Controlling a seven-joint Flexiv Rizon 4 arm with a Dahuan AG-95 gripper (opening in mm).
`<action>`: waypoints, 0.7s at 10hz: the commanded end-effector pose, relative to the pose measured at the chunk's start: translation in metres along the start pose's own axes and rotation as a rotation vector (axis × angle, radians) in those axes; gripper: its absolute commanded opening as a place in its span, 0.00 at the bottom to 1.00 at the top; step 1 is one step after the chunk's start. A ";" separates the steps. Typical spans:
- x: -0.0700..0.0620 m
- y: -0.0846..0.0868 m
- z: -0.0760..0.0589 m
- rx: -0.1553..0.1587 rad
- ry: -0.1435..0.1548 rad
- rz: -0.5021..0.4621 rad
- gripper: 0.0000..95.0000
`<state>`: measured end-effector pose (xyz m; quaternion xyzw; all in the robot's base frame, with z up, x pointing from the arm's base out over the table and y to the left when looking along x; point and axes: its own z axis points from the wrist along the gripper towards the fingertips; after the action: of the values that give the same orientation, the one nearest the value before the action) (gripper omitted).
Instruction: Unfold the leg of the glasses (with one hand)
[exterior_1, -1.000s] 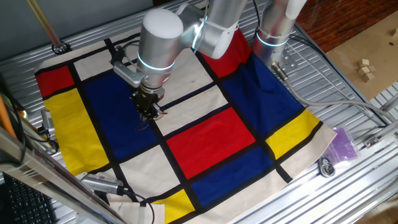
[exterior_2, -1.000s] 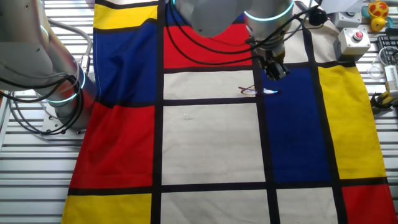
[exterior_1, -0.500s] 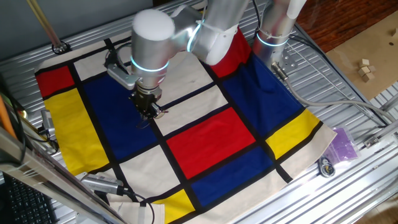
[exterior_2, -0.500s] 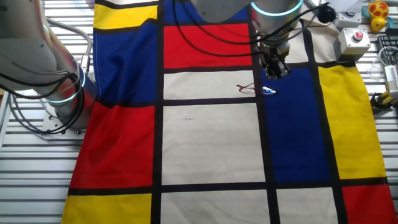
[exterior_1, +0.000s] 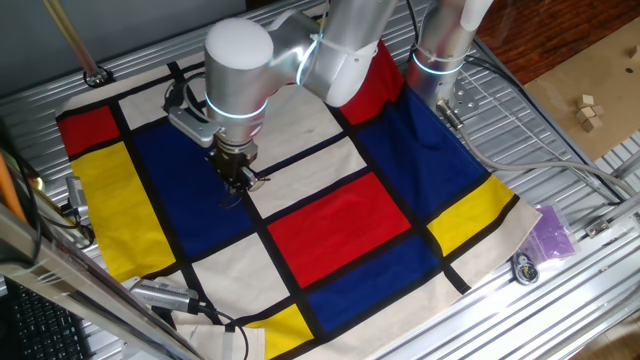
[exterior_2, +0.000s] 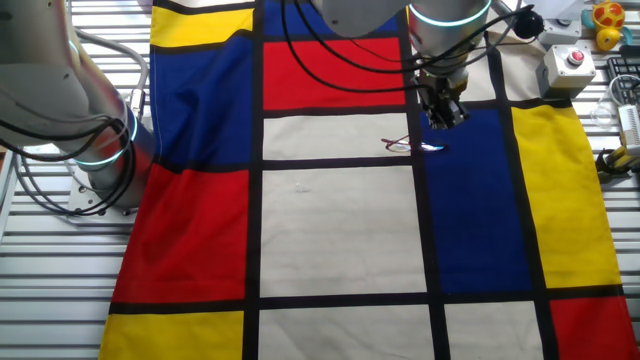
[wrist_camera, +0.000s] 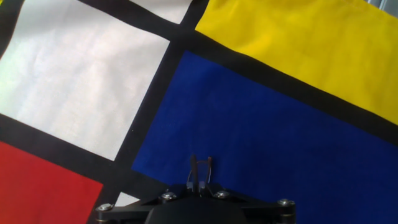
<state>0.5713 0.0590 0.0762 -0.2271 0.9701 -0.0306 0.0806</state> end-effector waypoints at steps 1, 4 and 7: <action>-0.001 0.000 0.001 -0.003 0.005 0.002 0.00; -0.001 0.000 0.001 -0.009 0.025 0.007 0.00; 0.000 0.000 0.002 -0.010 0.049 0.007 0.00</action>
<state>0.5728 0.0595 0.0743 -0.2239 0.9727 -0.0294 0.0539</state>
